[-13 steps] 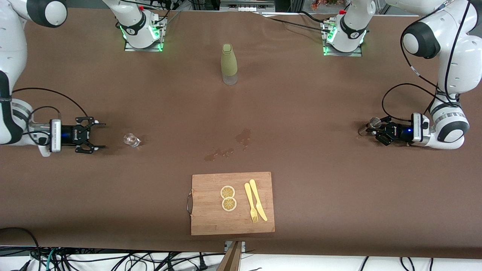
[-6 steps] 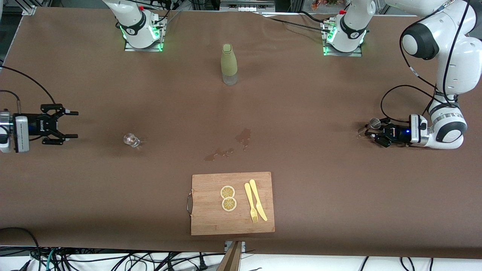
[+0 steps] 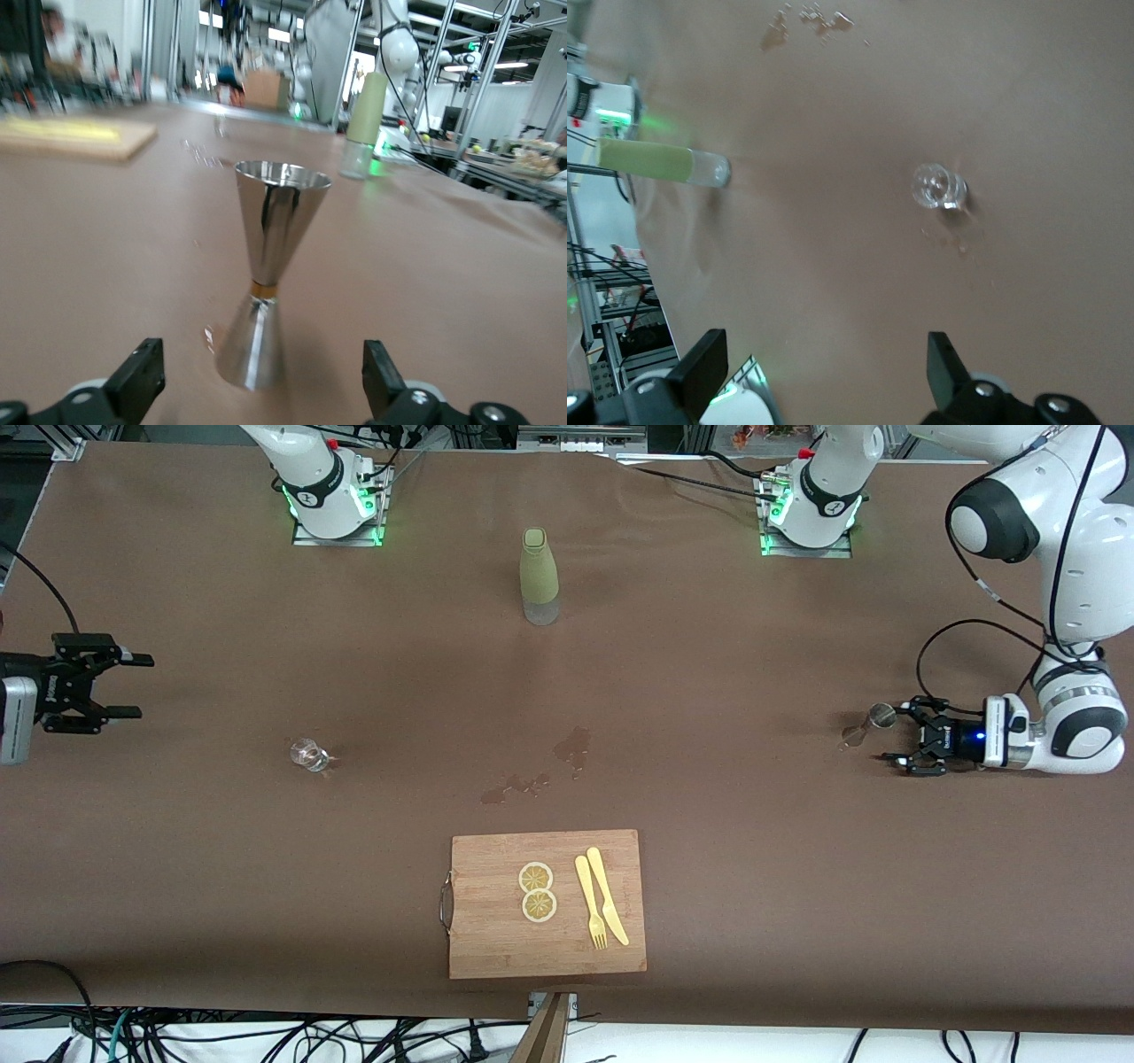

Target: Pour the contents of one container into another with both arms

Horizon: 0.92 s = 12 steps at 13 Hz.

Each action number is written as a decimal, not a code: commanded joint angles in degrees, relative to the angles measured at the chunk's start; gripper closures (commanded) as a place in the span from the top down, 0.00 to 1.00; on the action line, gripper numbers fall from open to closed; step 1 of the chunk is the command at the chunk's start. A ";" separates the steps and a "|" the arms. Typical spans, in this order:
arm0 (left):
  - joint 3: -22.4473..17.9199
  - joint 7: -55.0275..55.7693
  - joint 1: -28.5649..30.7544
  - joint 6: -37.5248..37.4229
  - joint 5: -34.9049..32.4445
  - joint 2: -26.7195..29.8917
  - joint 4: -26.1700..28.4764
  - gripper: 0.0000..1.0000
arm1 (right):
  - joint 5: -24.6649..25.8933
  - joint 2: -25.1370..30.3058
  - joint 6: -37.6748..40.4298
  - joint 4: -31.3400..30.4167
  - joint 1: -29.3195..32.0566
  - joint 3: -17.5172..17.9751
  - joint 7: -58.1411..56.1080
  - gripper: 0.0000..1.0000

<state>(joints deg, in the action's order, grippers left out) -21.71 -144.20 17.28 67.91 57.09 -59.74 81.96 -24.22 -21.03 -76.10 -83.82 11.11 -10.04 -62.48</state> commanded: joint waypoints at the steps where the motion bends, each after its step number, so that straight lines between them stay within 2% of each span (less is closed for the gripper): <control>1: -0.09 14.33 -0.31 1.61 -8.63 5.93 -3.38 1.00 | 6.54 7.30 0.43 -1.35 -3.19 -0.67 13.65 1.00; 4: -0.09 34.80 -0.93 1.61 -15.23 11.46 -3.92 1.00 | 14.18 10.39 -0.18 -1.44 -13.19 -5.41 27.10 1.00; 6: -0.09 49.47 -2.41 1.61 -20.06 17.08 -3.92 1.00 | 18.31 12.66 -3.51 -3.35 -16.11 -4.73 37.64 1.00; 8: 0.09 65.46 -4.52 1.61 -28.05 24.37 -4.35 1.00 | 23.06 14.52 -6.68 -5.82 -16.39 0.43 45.04 1.00; 10: 0.35 75.52 -6.54 1.53 -33.08 28.43 -5.50 1.00 | 23.86 15.40 -7.13 -6.36 -13.07 6.76 51.98 1.00; 12: 1.66 82.37 -8.73 1.53 -37.81 31.68 -5.85 1.00 | 23.87 18.82 -9.31 -9.94 -12.35 8.20 57.98 1.00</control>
<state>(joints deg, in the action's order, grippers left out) -21.23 -68.40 10.55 68.76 24.52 -30.87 75.67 -1.22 -7.43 -82.67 -88.47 -3.54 -4.15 -8.68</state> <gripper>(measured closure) 0.000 0.000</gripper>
